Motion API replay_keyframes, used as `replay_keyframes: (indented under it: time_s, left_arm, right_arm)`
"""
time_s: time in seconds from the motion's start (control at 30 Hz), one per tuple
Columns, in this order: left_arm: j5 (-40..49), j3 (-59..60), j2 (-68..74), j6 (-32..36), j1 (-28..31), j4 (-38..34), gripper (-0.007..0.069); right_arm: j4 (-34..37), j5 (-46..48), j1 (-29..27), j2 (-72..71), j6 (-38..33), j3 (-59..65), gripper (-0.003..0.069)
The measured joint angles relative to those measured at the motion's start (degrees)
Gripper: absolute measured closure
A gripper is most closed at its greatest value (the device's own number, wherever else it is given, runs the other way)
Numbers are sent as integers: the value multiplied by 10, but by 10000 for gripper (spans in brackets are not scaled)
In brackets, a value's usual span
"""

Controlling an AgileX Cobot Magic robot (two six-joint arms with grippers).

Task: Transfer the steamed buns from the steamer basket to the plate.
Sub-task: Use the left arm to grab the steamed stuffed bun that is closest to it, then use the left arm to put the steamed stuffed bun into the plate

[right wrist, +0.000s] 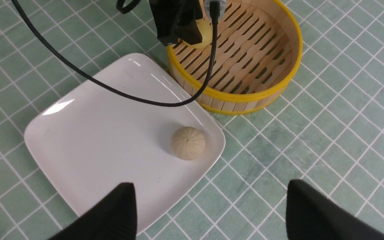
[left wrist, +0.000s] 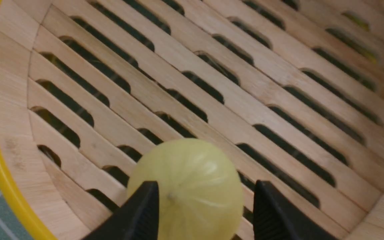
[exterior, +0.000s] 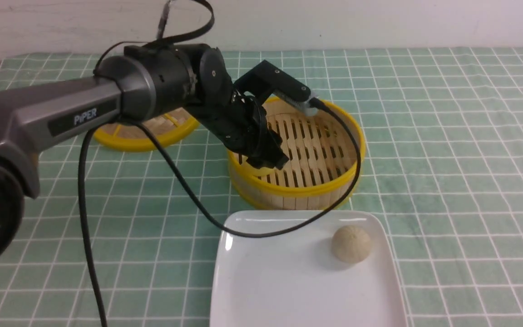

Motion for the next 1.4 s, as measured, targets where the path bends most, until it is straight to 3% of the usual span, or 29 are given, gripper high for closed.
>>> replay_keyframes:
  time_s: [0.3,0.43,0.47,0.5,0.57,0.77,1.1,1.27,1.4]
  left_arm:
    - [-18,0,6,-10,0,23,265]
    - [-19,0,6,-19,0,23,479]
    - [-19,0,6,-21,0,23,491]
    - [-20,0,6,-27,0,24,566]
    - [-18,-2,5,-31,0,25,594]
    - [43,-27,-51,-36,0,27,603]
    - [252,-56,-276,-79,1,21,603]
    - [362,-38,-273,-82,1,-45,603]
    - [360,4,-236,-54,1,-95,603]
  right_arm:
    - [0,0,0,0,5,0,81]
    - [0,0,0,0,5,0,96]
    - [0,0,0,0,5,0,96]
    - [0,0,0,0,6,0,109]
    - [0,0,0,0,7,0,125]
    - [0,0,0,0,8,0,155]
    - [0,-31,0,0,9,0,156]
    - [0,-31,0,0,21,0,156]
    - [0,-31,0,0,37,0,156]
